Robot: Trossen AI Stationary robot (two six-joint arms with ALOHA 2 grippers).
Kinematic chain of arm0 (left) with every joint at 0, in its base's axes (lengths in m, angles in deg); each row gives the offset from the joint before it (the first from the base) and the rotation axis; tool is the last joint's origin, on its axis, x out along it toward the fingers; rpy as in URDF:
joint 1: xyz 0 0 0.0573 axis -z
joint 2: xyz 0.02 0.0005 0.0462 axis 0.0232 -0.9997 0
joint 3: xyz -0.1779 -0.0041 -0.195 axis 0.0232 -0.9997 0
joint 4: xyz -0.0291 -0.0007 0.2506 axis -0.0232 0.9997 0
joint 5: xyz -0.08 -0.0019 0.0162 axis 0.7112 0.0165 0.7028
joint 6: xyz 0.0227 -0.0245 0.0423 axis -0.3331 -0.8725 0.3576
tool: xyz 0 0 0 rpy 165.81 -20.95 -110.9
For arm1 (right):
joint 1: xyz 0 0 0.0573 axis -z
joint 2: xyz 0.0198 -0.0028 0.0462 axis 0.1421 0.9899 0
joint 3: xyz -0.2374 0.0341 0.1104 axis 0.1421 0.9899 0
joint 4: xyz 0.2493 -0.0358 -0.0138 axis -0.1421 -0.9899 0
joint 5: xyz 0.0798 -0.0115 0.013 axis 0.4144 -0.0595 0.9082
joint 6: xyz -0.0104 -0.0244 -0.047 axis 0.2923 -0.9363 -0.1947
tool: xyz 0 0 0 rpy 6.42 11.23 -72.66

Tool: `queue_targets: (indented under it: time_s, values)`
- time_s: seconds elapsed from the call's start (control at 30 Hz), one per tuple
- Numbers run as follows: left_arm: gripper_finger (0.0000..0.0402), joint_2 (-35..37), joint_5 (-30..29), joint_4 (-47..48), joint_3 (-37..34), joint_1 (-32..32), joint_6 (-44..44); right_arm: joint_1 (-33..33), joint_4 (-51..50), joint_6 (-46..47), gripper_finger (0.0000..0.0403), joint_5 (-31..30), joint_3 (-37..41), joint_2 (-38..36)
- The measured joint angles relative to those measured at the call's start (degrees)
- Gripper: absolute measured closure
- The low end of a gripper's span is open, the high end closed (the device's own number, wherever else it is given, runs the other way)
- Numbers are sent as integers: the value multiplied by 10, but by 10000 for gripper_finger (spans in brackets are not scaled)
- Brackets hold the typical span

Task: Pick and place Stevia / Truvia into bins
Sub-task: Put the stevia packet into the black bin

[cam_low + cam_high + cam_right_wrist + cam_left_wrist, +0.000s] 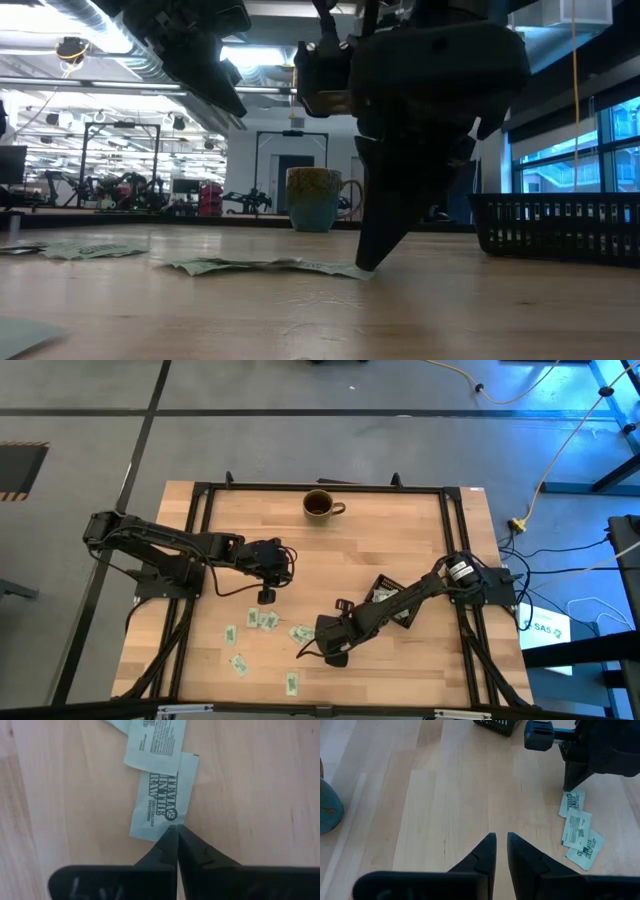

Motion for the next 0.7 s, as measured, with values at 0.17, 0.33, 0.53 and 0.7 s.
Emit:
queue_targets:
  time_s: [0.17, 0.33, 0.53, 0.7]
  values:
    - [363, 0, 0, 0, 0, 0, 0, 0, 0, 12, 393, 2, 1, 0]
    - [359, 0, 0, 0, 0, 0, 0, -1, 8, -6, 393, 2, 1, 0]
    - [362, 0, 0, 0, 0, 0, 0, -1, 12, -22, 392, 5, 1, 0]
    - [362, 0, 0, 0, 0, 0, 0, -1, 13, -18, 392, 6, 2, 0]
